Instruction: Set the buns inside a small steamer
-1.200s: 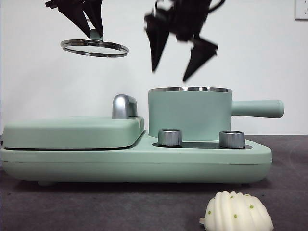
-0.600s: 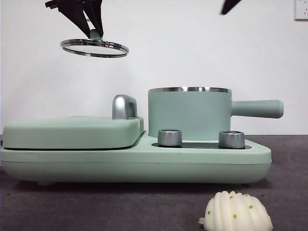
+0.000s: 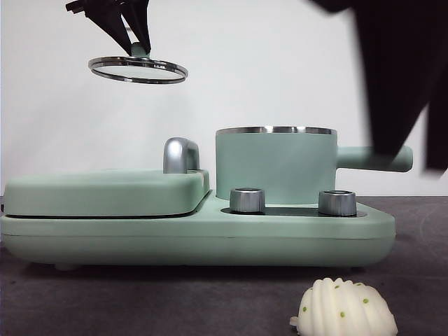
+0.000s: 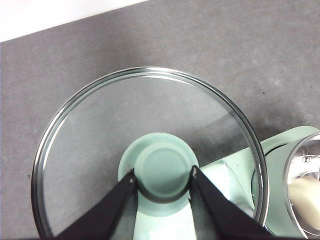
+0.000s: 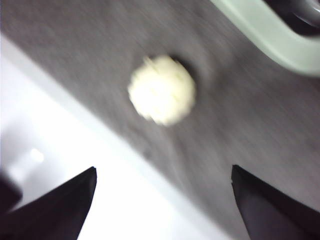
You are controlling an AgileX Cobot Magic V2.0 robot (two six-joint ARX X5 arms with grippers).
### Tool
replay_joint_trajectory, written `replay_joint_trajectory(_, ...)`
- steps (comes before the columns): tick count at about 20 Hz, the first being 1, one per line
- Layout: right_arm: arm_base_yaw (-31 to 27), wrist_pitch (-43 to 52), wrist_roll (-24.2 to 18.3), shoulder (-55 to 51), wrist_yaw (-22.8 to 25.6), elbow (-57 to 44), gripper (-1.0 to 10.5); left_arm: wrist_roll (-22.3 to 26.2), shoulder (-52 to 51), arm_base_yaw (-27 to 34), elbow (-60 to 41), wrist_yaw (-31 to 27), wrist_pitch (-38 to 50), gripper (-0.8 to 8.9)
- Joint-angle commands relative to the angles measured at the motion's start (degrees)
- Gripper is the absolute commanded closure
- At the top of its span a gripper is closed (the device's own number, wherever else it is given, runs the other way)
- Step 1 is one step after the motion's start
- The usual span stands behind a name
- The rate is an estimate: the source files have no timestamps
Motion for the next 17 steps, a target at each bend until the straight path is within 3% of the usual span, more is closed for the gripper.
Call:
replay_joint_trajectory(1, 2.10, 10.34, 3.50, 1.44, 0.11, -5.81, 5.2, -0.04, 0.37, -0.20, 2.14, 0.37, 0.98, 8.06)
replay_joint_trajectory(5, 2.19, 21.07, 4.26, 4.66, 0.55, -12.68, 5.2, -0.04, 0.37, -0.22, 2.14, 0.37, 1.09, 8.06)
replay_joint_trajectory(10, 1.92, 26.14, 4.22, 9.03, 2.93, -13.18, 5.2, -0.02, 0.37, -0.20, 2.14, 0.39, 1.22, 8.06)
replay_joint_trajectory(14, 1.88, 26.45, 4.28, 11.17, 3.15, -13.18, 7.0, -0.02, 0.37, -0.20, 2.14, 0.39, 1.22, 8.06)
replay_joint_trajectory(17, 1.86, 26.64, 4.31, 11.08, 3.10, -12.22, 7.3, -0.02, 0.37, -0.20, 2.14, 0.39, 1.25, 8.06)
